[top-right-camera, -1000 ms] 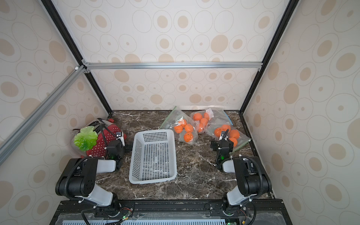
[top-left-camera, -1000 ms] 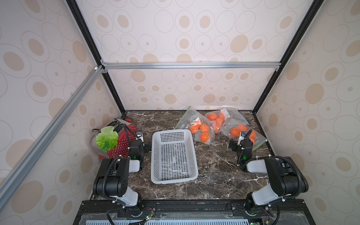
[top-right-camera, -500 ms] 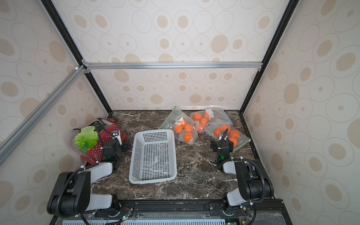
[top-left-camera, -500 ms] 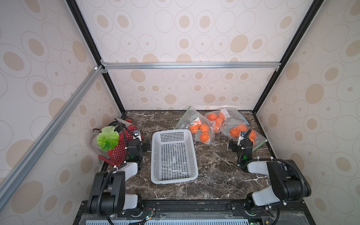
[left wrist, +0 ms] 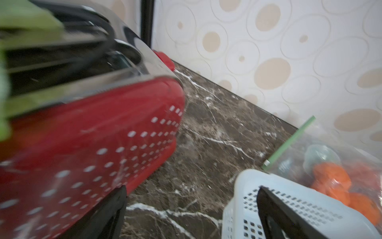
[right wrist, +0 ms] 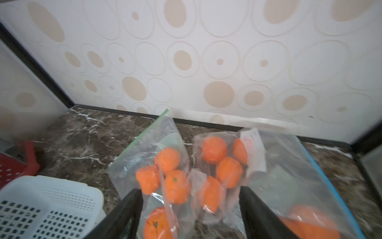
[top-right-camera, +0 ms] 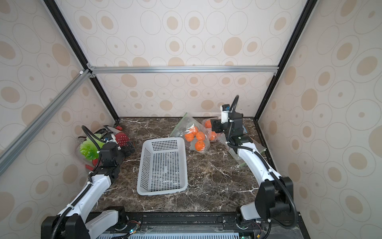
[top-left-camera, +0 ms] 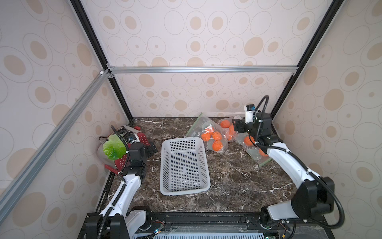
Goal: Open the zip-top bag and take out the orange
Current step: Move the basket to the center of the board.
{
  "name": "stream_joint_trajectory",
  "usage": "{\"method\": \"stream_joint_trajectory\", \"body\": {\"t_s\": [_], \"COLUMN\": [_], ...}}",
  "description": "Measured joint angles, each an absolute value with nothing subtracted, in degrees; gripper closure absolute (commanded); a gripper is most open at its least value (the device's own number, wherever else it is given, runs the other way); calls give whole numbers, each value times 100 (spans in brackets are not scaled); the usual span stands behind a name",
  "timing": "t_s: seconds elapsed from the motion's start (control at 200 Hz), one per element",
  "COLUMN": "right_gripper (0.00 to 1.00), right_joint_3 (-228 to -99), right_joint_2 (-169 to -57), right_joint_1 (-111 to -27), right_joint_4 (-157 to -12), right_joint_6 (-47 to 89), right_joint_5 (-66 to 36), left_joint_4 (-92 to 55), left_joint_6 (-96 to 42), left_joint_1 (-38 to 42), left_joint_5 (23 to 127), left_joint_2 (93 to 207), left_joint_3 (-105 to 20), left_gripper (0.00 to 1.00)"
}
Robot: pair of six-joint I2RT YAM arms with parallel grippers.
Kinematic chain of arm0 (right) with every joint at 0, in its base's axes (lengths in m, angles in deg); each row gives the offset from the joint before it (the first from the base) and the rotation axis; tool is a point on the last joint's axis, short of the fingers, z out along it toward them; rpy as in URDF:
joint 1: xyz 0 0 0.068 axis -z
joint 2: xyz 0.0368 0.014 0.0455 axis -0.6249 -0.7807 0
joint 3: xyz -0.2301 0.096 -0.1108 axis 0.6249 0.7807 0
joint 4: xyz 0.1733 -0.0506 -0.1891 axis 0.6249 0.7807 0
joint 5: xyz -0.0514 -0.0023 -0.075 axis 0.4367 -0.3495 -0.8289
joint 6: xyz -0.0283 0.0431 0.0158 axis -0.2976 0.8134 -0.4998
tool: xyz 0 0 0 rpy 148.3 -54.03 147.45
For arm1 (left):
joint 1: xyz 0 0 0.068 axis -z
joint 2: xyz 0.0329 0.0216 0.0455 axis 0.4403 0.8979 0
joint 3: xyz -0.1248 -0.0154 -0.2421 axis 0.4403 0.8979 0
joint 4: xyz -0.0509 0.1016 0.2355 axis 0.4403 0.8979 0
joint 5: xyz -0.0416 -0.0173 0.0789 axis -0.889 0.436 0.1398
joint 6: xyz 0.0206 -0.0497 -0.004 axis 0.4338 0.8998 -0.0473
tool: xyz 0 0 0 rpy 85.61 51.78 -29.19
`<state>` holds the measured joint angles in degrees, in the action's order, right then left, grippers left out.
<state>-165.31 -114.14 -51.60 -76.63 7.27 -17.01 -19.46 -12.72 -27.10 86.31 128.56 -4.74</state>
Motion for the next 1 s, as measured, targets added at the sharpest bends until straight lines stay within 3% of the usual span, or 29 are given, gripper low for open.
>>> {"method": "stream_joint_trajectory", "body": {"t_s": [0.17, 0.396, 0.596, 0.676, 0.881, 1.001], "right_gripper": [25, 22, 25, 31, 75, 92], "right_joint_3": [-19562, -22983, -23453, -23420, -23219, -22994], "right_joint_2": [-13764, -16434, -17073, -17079, -17062, -17042], "right_joint_1": [-5560, -5842, -5956, -6002, -6059, -6065], "right_joint_4": [-5822, -3938, -3383, -3339, -3414, -3436], "right_joint_6": [587, 613, 554, 493, 362, 340], "right_joint_5": [-1181, -1181, -1509, -1671, -1795, -1778], "left_joint_4": [-1603, -1385, -1265, -1251, -1212, -1216], "left_joint_6": [-1040, -951, -914, -911, -909, -907], "left_joint_1": [-2460, -2159, -2146, -2146, -2130, -2124], "left_joint_5": [7645, 7202, 7033, 6985, 6863, 6769], "left_joint_2": [13252, 13283, 13283, 13283, 13339, 13414], "left_joint_3": [-837, -918, -918, -918, -938, -968], "left_gripper": [1, 2, 2, 2, 3, 3]}}
